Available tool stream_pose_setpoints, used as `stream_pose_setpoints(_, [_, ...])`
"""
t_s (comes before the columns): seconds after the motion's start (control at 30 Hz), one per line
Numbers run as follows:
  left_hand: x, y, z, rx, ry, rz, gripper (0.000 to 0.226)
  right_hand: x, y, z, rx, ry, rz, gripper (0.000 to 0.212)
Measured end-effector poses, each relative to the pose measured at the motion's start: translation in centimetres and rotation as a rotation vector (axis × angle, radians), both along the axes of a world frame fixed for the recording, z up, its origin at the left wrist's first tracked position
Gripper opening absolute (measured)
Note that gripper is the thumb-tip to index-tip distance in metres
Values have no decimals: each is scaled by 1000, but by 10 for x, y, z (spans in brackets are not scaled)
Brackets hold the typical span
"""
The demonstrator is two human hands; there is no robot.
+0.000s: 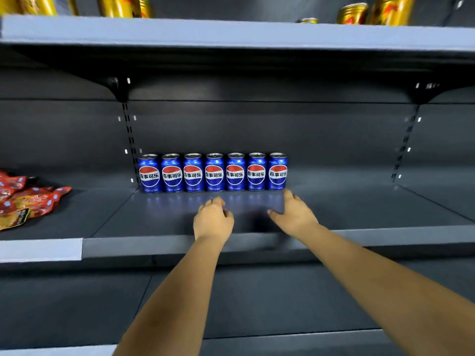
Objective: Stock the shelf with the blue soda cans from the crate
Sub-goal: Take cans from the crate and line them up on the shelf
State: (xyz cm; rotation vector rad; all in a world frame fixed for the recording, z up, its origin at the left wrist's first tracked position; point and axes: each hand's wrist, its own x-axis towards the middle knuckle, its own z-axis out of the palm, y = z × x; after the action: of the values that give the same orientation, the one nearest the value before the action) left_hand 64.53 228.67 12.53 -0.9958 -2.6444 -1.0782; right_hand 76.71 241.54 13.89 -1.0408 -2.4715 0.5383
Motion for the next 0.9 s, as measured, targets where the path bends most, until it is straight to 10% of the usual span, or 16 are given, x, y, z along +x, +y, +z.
stream_pose_setpoints(0.3, [41,-22,-12,17,-45,-22,24,44,-32,-8,170,-48,18,45])
stream_pose_setpoints(0.9, [129,-54,-72,-110,-75,-100,23,137,-35,-74,-167,-126,-24,42])
